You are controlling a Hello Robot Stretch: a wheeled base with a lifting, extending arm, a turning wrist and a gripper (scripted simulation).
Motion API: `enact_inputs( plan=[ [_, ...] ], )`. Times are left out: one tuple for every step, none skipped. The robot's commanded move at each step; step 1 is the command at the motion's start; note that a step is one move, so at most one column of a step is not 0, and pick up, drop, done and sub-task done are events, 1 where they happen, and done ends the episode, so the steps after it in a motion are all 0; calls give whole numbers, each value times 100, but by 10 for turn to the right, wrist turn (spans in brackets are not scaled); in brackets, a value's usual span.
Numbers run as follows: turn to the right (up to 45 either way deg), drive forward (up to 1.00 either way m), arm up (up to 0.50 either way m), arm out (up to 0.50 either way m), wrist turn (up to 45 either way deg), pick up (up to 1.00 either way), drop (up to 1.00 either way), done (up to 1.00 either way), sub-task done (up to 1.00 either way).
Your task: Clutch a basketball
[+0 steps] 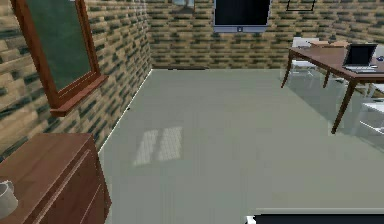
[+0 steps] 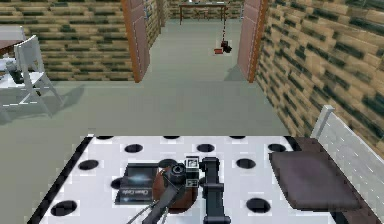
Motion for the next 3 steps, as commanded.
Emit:
enact_inputs(
  plan=[
    [0,0,0,0,450,0,0,0,0],
    [0,0,0,0,450,0,0,0,0],
    [0,0,0,0,300,0,0,0,0]
  ],
)
